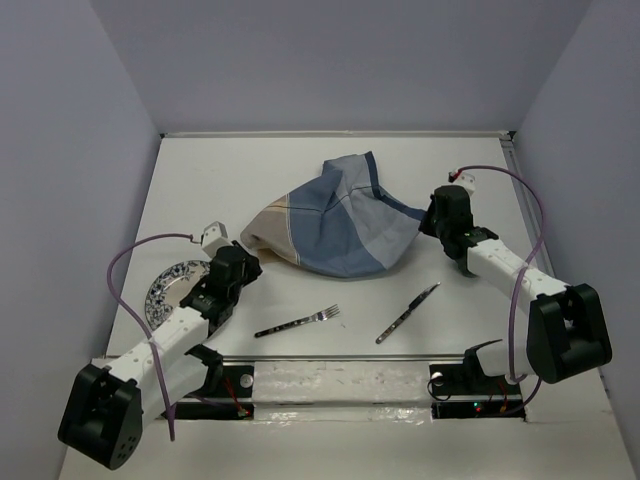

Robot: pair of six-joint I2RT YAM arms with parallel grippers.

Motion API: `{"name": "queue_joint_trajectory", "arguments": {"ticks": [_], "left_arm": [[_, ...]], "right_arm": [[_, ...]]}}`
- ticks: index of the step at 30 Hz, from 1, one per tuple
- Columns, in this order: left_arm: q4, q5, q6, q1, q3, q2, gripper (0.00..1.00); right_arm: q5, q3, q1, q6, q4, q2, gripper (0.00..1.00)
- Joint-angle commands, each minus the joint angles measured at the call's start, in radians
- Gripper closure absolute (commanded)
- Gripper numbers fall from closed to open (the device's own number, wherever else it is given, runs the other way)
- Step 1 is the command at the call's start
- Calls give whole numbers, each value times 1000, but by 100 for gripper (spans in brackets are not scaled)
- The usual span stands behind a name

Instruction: Set the dinner table for one person

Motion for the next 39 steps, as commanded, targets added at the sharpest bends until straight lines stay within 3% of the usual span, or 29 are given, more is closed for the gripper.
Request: {"name": "queue_joint_trajectory", "arguments": {"ticks": [1,7,14,22,29,39], "left_arm": [[33,2,18,-5,83,59,69],[105,-22,-68,-8,13,102,76],[177,-27,-69,-19,48,257,56],[247,-59,-89,-20,64,401,55],[269,-147,-92,-28,71,416,57],[261,-161,-72,-39,111,465,58]], "right_arm": [[-19,17,5,-10,14,-4,100],[-28,20,5,-21,17,-10,100],[-53,-1,5,-13,32,-25,100],[-59,-17,5,-17,38,-36,100],[-85,-27,5,-10,50,-50,100],[-104,-32,5,-3,52,-39,100]]}}
